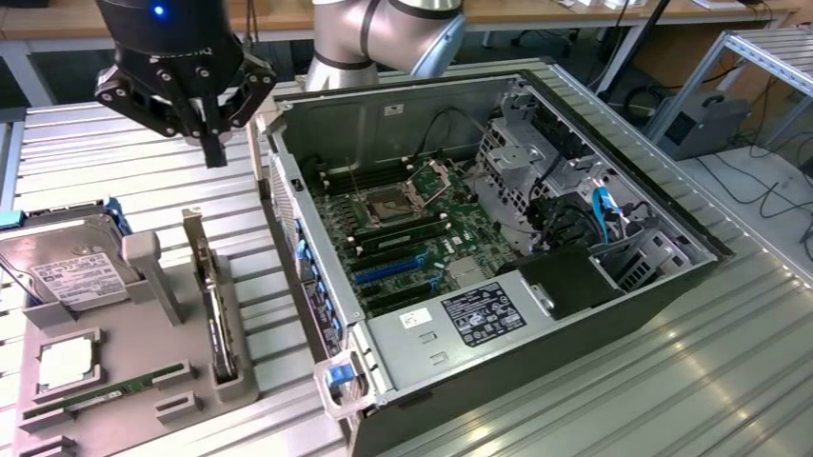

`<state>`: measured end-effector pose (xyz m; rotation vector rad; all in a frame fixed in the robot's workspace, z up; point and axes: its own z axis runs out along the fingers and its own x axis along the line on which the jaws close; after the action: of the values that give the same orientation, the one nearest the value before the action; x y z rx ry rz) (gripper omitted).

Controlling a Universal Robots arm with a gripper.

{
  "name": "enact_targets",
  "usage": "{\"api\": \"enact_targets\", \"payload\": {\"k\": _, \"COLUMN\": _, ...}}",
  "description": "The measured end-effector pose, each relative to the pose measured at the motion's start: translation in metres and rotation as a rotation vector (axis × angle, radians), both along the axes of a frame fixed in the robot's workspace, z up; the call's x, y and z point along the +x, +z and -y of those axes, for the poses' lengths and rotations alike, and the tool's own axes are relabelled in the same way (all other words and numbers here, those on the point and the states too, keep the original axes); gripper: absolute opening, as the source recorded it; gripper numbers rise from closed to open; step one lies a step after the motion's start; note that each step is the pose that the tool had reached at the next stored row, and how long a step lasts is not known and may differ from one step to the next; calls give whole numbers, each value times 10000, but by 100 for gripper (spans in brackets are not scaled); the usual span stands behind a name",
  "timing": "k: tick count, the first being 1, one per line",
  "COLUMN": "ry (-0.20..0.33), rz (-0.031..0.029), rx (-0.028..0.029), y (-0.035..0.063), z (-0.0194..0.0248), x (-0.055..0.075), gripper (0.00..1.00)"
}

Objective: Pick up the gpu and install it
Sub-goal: 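Reach for the gpu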

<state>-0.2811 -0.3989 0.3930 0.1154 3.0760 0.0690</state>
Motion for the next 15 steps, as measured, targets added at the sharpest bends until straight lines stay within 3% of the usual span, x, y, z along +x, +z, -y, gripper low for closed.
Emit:
{"api": "enact_targets", "payload": {"k": 9, "ry": -1, "rz": 31, "rx": 0, "y": -1, "z": 0, "x": -289, "gripper": 11}}
{"api": "enact_targets", "payload": {"k": 15, "ry": 0, "rz": 34, "rx": 0, "y": -1, "z": 0, "x": -351, "gripper": 11}}
